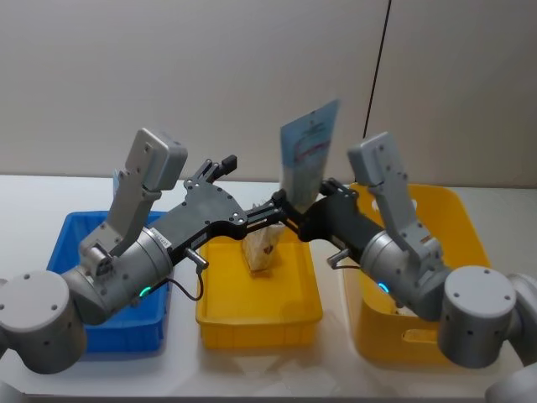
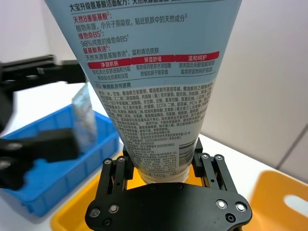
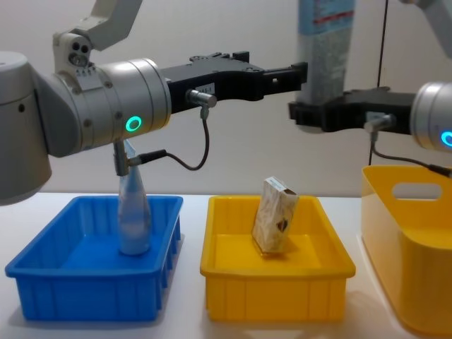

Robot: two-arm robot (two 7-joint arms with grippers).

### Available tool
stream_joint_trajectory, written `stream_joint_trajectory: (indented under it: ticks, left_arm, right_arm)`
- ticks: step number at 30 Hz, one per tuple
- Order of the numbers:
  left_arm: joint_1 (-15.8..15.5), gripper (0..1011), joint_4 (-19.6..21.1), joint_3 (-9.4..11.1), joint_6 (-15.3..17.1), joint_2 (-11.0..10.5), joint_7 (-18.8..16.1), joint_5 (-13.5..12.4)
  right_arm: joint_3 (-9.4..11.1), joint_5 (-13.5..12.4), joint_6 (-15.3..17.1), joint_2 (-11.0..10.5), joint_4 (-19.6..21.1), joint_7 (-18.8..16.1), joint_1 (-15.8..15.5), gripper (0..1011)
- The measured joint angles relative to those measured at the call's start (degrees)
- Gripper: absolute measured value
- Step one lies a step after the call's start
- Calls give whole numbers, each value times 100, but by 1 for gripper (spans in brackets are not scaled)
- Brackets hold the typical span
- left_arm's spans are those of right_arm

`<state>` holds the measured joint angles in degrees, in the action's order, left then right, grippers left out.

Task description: Bimanual collaborative sorting of washing and personal care products

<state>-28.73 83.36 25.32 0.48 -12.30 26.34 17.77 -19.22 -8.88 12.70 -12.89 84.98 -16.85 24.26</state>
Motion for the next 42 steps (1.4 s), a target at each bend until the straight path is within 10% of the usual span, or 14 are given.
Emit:
stream_joint_trajectory:
  ticks: [19, 42]
  left_arm:
    - [0, 1001, 0, 0, 0, 0, 0, 0]
    - [0, 1001, 0, 0, -1, 0, 0, 1]
  right_arm:
    - [612, -16, 412, 152, -32, 810, -190, 639]
    - [1334, 58, 1658, 566, -602, 1989, -27, 639]
